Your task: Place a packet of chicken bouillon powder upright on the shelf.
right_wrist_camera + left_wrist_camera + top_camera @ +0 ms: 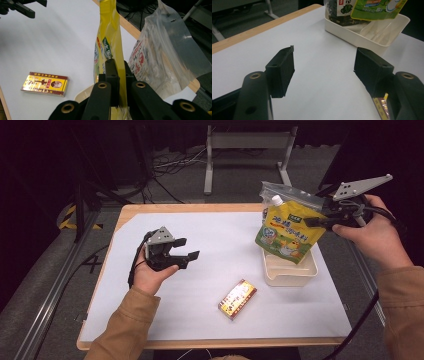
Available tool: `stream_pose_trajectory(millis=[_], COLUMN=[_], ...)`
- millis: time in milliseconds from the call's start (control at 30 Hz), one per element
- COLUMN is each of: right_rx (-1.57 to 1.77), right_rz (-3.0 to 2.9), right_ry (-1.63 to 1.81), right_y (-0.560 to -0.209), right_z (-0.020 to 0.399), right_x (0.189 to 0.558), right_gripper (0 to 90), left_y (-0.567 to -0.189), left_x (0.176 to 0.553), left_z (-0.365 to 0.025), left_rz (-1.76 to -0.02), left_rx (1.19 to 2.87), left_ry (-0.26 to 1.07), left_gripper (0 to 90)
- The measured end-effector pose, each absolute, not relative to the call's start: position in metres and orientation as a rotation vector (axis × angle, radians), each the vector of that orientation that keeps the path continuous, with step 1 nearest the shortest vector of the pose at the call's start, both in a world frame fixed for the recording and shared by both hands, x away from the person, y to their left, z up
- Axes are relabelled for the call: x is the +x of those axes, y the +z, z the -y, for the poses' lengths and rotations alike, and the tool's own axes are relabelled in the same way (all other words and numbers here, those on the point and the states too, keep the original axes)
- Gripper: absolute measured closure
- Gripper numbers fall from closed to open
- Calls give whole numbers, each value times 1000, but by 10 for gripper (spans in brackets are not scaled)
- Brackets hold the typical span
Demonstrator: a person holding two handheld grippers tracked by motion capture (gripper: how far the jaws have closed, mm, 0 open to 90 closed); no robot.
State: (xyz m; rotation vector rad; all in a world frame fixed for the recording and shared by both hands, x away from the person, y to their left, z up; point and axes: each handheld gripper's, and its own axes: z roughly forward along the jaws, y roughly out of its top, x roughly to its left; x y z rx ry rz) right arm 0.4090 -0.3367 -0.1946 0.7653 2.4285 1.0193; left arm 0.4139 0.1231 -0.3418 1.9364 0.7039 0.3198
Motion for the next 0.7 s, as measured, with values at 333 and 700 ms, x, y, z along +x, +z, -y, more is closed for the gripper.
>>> stream_pose_trajectory(millis=[333, 700], right_rx=[741, 734], right_rz=[-2447, -2485], right_ry=[942, 900], right_y=[-198, -205], right_z=[341, 344], right_x=[411, 413], right_gripper=[895, 895], left_y=[-342, -342], left_x=[414, 414], left_z=[-123, -122], left_rz=[-698, -693], left_rx=[1947, 1958], left_ry=[322, 321], left_gripper=[331, 329])
